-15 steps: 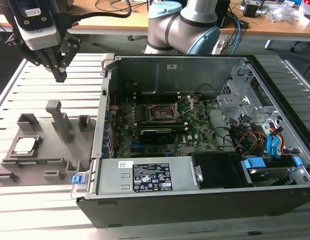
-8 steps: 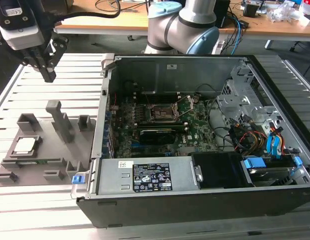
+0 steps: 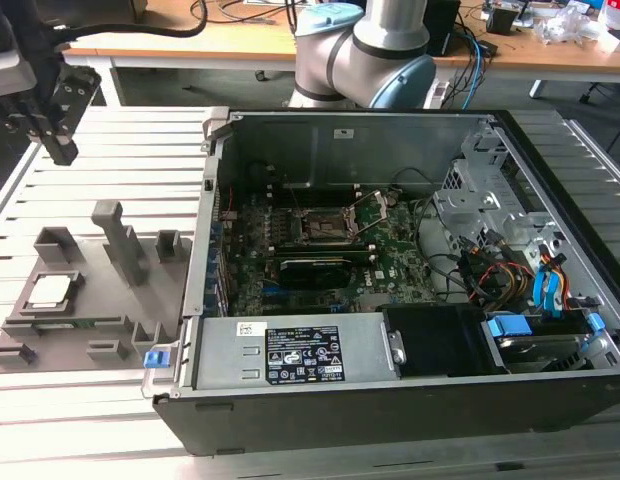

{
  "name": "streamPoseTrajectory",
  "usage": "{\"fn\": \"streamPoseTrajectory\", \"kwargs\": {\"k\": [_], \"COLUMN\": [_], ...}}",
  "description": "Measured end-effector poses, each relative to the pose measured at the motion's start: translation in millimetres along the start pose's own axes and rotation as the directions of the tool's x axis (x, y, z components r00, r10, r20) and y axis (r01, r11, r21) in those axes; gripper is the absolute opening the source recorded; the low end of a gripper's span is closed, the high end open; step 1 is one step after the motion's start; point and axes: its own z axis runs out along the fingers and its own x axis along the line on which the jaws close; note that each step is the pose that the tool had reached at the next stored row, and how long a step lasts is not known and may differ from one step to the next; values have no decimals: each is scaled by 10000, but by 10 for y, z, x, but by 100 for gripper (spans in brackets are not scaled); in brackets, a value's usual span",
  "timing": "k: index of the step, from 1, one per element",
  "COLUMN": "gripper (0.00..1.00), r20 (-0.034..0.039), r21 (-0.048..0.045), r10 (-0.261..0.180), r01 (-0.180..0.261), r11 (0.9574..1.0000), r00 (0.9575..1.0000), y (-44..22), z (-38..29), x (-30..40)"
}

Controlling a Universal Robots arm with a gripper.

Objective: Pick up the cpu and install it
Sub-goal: 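Reach for the cpu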

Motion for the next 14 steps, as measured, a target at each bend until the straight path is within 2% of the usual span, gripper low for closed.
{"fn": "streamPoseTrajectory", "kwargs": {"k": [3,10,14], "gripper": [11,11,11], "r20": [0,0,0], "r21": [0,0,0], "r10": [0,-1,-1], "r01": [0,1,1], "r11": [10000,10000,10000], "r00": [10000,10000,10000], "y": [-7,-33,-40], "z": [-1,-6,-7], "x": [97,438,535]}}
